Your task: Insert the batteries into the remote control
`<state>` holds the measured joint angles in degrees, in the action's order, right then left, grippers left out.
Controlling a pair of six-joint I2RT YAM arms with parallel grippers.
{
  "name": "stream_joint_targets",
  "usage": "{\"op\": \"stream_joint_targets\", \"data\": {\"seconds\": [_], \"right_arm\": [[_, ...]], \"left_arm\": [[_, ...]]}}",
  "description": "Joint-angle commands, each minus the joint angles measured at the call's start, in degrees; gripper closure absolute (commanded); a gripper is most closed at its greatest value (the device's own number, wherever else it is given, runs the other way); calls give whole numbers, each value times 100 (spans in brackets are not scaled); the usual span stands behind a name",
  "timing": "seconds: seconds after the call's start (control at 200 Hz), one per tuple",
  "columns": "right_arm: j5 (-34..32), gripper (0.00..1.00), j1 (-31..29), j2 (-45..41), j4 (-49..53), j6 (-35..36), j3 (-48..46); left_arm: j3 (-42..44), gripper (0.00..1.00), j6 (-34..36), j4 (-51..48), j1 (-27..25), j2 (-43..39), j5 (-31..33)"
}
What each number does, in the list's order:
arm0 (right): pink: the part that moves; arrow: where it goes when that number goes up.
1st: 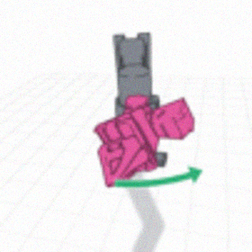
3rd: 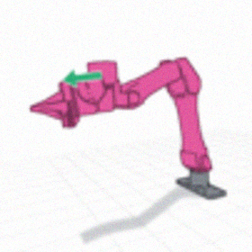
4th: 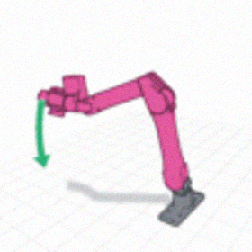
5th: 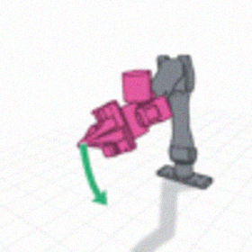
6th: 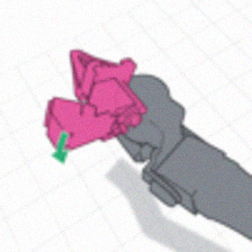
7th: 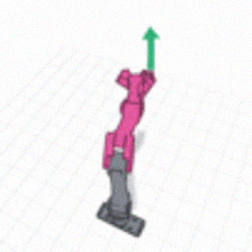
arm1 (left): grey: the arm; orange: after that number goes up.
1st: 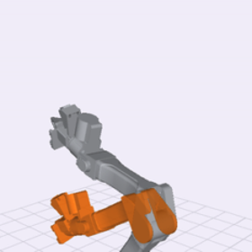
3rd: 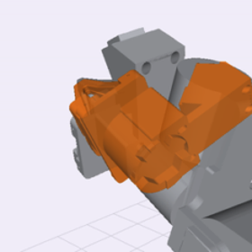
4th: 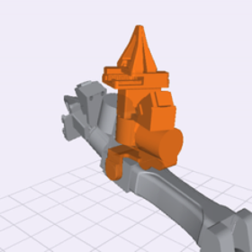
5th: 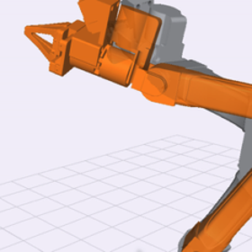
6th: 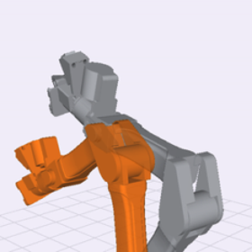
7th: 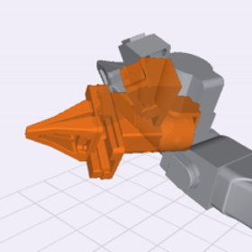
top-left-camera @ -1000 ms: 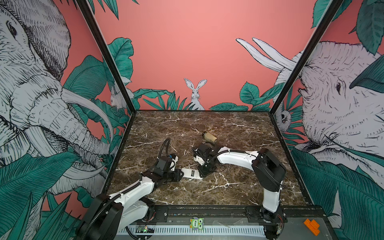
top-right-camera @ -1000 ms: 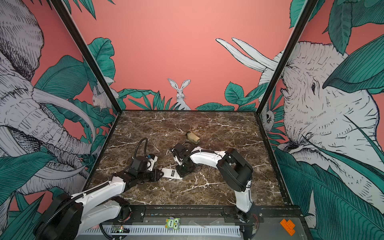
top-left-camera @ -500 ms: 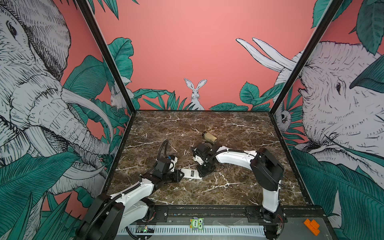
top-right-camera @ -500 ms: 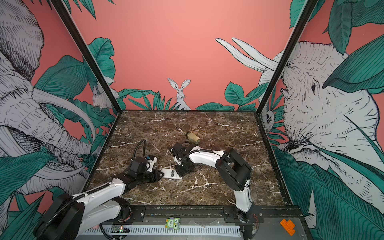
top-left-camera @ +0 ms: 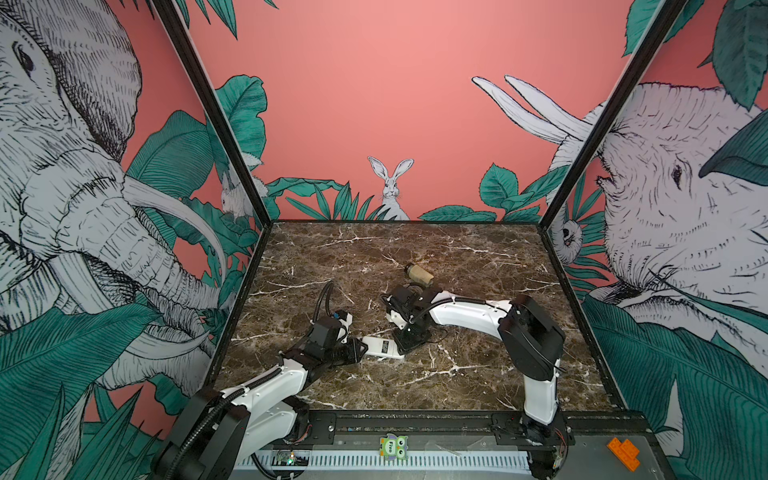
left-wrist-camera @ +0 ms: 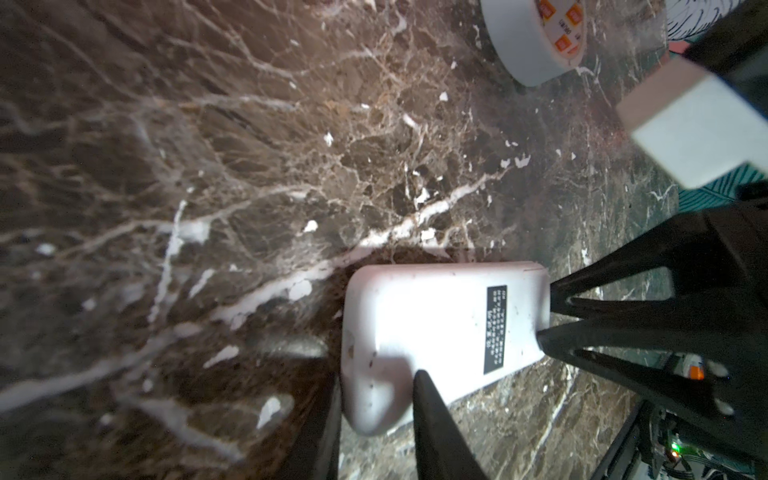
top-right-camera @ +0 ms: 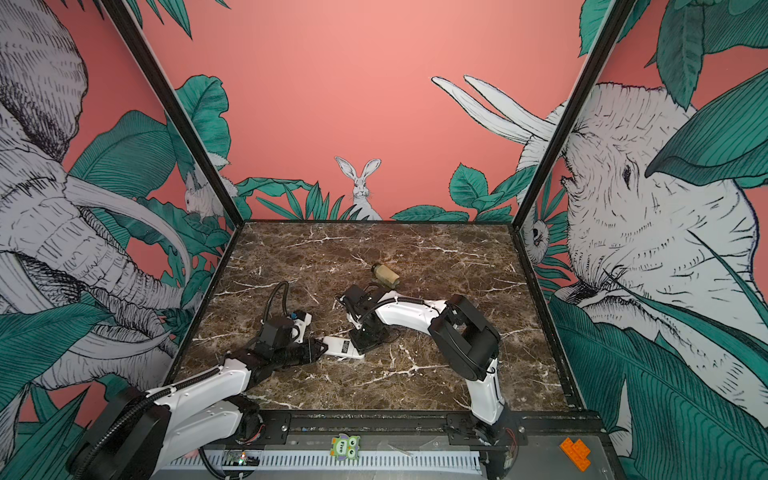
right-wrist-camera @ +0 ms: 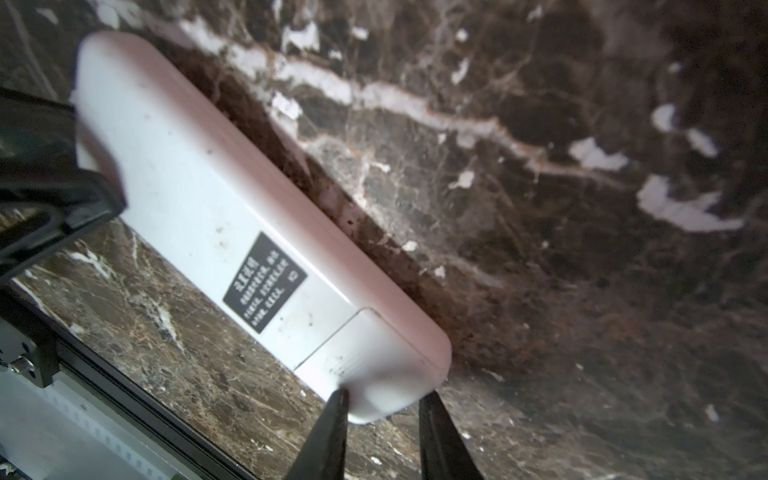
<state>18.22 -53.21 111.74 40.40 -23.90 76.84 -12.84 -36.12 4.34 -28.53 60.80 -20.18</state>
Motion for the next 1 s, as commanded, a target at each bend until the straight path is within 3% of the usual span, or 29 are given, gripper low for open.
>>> {"op": "stream_joint_targets", "data": {"seconds": [0.0,0.2,0.335,0.49,0.655,0.815,0.995], "right_arm": [[100,70,-156,96,-769,-9,-4],[-4,61,-152,-164,-935,64,-337],[-480,58,-108,-712,-1097,169,-630],[-803,53,14,-1312,-1224,453,-878],[-1012,46,126,-1958,-1684,721,-1541],[-1432,40,467,-3042,-2286,1024,-2338],[-2386,28,757,-3932,-2613,1656,-2916]], "left_arm": [[55,71,-2,-201,-161,-20,-161],[-120,71,9,-748,-148,-246,82],[-375,66,85,-1377,-139,-488,395],[-723,46,251,-2134,-53,-748,846],[-1278,31,352,-3002,50,-1003,1210],[-2004,15,650,-3925,101,-1131,1863],[-2608,4,1016,-4484,221,-1101,2620]]}}
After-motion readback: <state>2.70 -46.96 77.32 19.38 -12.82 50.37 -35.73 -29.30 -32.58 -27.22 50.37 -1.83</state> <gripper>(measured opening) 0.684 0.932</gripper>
